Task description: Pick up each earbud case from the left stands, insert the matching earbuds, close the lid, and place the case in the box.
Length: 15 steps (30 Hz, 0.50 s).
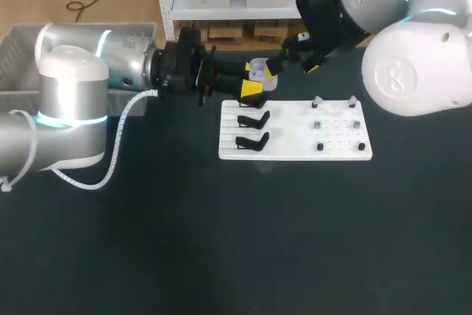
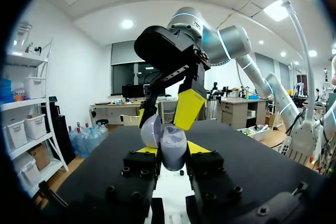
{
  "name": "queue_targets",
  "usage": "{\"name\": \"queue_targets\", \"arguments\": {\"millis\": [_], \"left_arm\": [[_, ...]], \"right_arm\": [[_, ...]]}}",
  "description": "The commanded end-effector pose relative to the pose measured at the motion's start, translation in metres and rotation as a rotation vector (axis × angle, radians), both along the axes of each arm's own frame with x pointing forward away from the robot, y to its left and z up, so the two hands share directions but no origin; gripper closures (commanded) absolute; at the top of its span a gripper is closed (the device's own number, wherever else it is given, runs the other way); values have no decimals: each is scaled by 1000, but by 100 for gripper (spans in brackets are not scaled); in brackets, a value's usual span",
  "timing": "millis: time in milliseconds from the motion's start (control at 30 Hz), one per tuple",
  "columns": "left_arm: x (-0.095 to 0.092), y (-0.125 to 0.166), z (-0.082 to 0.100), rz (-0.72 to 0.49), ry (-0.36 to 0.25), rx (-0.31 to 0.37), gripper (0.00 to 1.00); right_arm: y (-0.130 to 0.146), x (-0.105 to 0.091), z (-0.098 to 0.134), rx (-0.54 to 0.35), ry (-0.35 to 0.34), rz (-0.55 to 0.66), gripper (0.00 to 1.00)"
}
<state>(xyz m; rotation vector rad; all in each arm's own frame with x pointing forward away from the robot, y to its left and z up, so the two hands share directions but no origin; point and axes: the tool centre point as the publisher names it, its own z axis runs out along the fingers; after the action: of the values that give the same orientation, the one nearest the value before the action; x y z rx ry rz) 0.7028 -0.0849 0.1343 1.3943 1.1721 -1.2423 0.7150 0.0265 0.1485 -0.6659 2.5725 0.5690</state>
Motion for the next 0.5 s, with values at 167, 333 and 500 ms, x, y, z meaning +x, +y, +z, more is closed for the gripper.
{"name": "queue_targets", "arguments": {"millis": [167,333,500], "left_arm": [[1,0,0,-1,0,0,100],[1,0,0,-1,0,0,100],[1,0,0,-1,0,0,100]], "right_arm": [[-7,-4,21,-5,-81,-12,0],[-25,-15,40,-175,-224,3,0],[-59,-19,38,-290,-232,-49,0]]}}
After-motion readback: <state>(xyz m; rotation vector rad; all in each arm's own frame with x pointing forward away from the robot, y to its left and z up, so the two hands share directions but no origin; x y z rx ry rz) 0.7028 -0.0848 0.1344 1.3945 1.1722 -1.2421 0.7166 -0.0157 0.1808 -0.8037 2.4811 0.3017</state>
